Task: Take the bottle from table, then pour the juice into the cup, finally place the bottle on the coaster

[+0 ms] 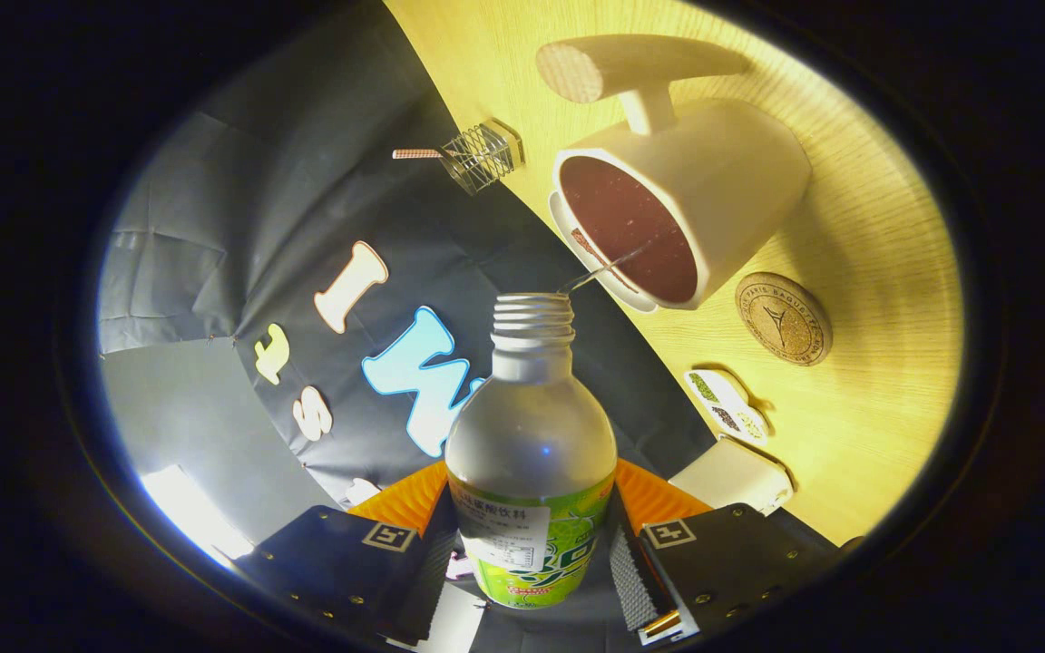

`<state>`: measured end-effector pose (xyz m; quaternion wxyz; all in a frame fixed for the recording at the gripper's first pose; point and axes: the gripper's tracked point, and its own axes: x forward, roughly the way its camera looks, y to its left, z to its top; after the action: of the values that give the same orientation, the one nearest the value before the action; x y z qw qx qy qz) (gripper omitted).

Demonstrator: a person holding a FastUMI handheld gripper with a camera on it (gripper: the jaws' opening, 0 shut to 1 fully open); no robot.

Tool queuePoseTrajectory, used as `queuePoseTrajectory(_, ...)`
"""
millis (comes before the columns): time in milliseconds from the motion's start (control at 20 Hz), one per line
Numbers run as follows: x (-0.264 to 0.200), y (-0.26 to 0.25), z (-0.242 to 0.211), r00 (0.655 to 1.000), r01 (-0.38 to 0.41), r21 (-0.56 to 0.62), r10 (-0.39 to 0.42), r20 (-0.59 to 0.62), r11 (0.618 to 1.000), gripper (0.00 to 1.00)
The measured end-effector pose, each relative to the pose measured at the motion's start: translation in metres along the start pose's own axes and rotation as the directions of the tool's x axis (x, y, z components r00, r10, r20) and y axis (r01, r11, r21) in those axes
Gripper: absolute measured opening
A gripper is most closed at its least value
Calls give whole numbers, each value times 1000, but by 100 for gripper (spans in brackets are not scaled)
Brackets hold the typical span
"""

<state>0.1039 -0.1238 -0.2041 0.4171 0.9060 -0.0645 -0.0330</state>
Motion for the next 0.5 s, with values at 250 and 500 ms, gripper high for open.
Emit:
queuePoseTrajectory(250, -1, 0, 1, 1000, 4, 3, -4, -1, 1000, 76)
queuePoseTrajectory(500, -1, 0, 1, 1000, 4, -14, -4, -4, 1000, 76)
